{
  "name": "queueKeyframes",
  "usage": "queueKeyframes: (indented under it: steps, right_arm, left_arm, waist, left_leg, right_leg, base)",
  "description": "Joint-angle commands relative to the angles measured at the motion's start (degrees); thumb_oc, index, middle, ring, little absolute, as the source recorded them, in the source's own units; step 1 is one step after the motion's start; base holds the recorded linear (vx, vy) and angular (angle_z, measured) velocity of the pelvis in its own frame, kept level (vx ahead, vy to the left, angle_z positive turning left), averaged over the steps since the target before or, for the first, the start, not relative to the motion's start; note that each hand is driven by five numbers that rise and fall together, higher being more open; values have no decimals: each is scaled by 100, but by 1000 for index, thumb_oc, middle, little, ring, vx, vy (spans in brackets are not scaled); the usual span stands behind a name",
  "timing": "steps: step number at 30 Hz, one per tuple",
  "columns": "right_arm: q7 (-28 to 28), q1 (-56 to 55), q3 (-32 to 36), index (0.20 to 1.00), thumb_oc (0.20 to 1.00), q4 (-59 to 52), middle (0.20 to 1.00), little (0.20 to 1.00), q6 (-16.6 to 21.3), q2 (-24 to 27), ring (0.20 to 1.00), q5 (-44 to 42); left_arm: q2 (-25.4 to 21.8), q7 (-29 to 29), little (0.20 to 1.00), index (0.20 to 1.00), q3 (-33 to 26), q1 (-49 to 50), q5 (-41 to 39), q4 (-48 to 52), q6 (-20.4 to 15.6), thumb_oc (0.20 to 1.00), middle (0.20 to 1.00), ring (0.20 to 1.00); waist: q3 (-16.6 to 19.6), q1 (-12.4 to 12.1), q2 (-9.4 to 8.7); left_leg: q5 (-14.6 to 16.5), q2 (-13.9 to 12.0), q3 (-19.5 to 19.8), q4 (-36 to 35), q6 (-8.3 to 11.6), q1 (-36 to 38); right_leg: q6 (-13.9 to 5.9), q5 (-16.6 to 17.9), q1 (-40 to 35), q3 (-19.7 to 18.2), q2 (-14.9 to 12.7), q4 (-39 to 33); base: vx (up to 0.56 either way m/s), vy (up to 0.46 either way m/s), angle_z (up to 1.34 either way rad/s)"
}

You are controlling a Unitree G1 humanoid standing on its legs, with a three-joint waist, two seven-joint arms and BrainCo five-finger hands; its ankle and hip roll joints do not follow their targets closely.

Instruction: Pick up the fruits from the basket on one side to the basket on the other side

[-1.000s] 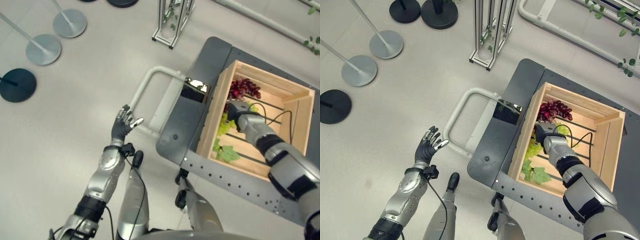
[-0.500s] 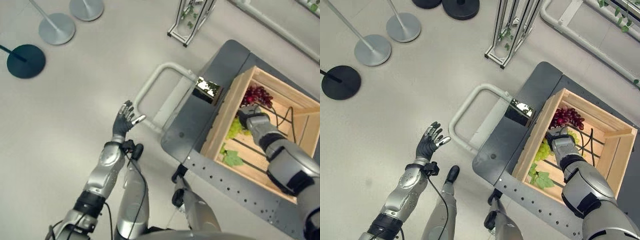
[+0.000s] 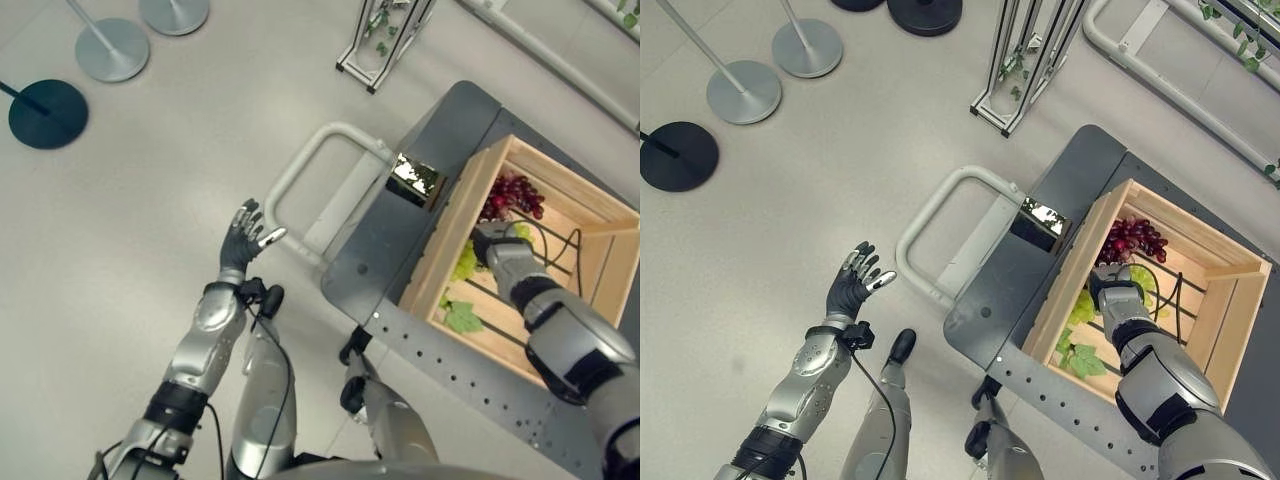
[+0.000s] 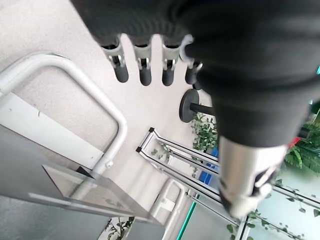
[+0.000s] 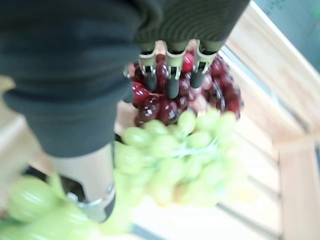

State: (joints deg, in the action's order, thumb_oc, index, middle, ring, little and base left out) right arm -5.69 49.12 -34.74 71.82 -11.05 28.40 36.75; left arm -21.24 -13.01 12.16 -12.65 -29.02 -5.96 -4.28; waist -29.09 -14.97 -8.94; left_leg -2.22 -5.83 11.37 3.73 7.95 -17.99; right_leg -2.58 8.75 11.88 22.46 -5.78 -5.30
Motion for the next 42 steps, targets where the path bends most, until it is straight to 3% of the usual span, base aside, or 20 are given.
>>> queueKeyframes:
  steps: [1,9,14,19,22,27,29,31,33,37,42]
  right_arm:
    - [-189,-229,48,1000,1000,26,1000,1000,-38,-31,1000,-769]
    - [-685,-1320,794,1000,1000,-630,1000,1000,157,-632,1000,-1783]
    - [-690,-1400,690,1000,1000,-525,1000,1000,91,-664,1000,-1492]
    - [-414,-1340,308,1000,1000,-209,1000,1000,-36,-552,1000,-676]
    - [-434,-1324,396,1000,1000,-118,1000,1000,-34,-492,1000,-785]
    - [-873,-1516,1343,1000,1000,-364,1000,1000,261,-367,1000,-2375]
    - [-1156,-1782,1993,1000,1000,-1002,1000,1000,546,-363,1000,-3533]
    - [-1316,-1988,2315,1000,1000,-1408,1000,1000,699,-373,1000,-3999]
    - [-1331,-2152,2423,1000,1000,-1639,1000,1000,744,-378,1000,-4069]
    - [-1473,-3040,3153,1000,1000,-2957,1000,1000,1096,-519,1000,-4999]
    - [-1462,-3601,3499,1000,1000,-3886,1000,1000,1167,-568,1000,-5072]
  left_arm:
    - [86,-74,1000,1000,-160,22,-174,617,-255,1000,1000,1000]
    - [170,-248,1000,1000,-284,219,-240,647,-306,1000,1000,1000]
    - [172,-271,1000,1000,-246,250,-282,680,-328,1000,1000,1000]
    - [140,-242,1000,1000,-241,331,-279,697,-373,1000,1000,1000]
    - [118,-231,1000,1000,-249,336,-284,725,-385,1000,1000,1000]
    - [128,-275,1000,1000,-326,337,-304,747,-401,1000,1000,1000]
    - [138,-322,1000,1000,-442,407,-321,781,-403,1000,1000,1000]
    - [136,-343,1000,1000,-494,439,-320,808,-391,1000,1000,1000]
    - [143,-367,1000,1000,-549,477,-317,797,-377,1000,1000,1000]
    - [123,-462,1000,1000,-748,581,-320,735,-317,1000,1000,1000]
    - [101,-503,1000,1000,-877,647,-285,752,-268,1000,1000,1000]
  waist:
    - [-70,51,59]
    - [-70,233,151]
    - [-70,272,245]
    - [-70,275,304]
    - [-70,282,295]
    - [-70,326,219]
    - [-70,382,149]
    - [-70,412,122]
    - [-70,431,100]
    - [-70,574,12]
    - [-70,695,-34]
  left_leg:
    - [-598,-150,-103,-559,-10,-307]
    - [-562,-159,-164,-462,-66,-338]
    - [-554,-134,-158,-432,-92,-377]
    - [-506,-108,-163,-401,-105,-358]
    - [-529,-94,-148,-378,-123,-395]
    - [-509,-95,-174,-363,-142,-377]
    - [-470,-122,-195,-382,-142,-317]
    - [-502,-116,-196,-383,-155,-345]
    - [-501,-124,-202,-389,-155,-341]
    - [-450,-153,-251,-398,-150,-308]
    - [-463,-124,-293,-386,-184,-357]
  right_leg:
    - [-490,-1072,-439,52,-215,433]
    - [-475,-1069,-301,-81,-233,523]
    - [-478,-1069,-256,-88,-271,570]
    - [-482,-1094,-253,-110,-299,610]
    - [-487,-1059,-224,-114,-315,615]
    - [-491,-1055,-215,-152,-311,624]
    - [-491,-1078,-229,-178,-293,631]
    - [-490,-1053,-197,-187,-296,633]
    - [-489,-1055,-192,-195,-295,632]
    - [-496,-1079,-189,-238,-298,638]
    - [-518,-1017,-108,-287,-333,630]
  base:
    - [-59,3,-1]
    - [-49,16,-3]
    - [-35,10,-8]
    - [-12,3,-3]
    - [0,0,0]
    - [0,0,0]
    - [0,0,0]
    - [0,0,0]
    - [19,-9,-4]
    - [15,2,-4]
    - [4,18,-4]
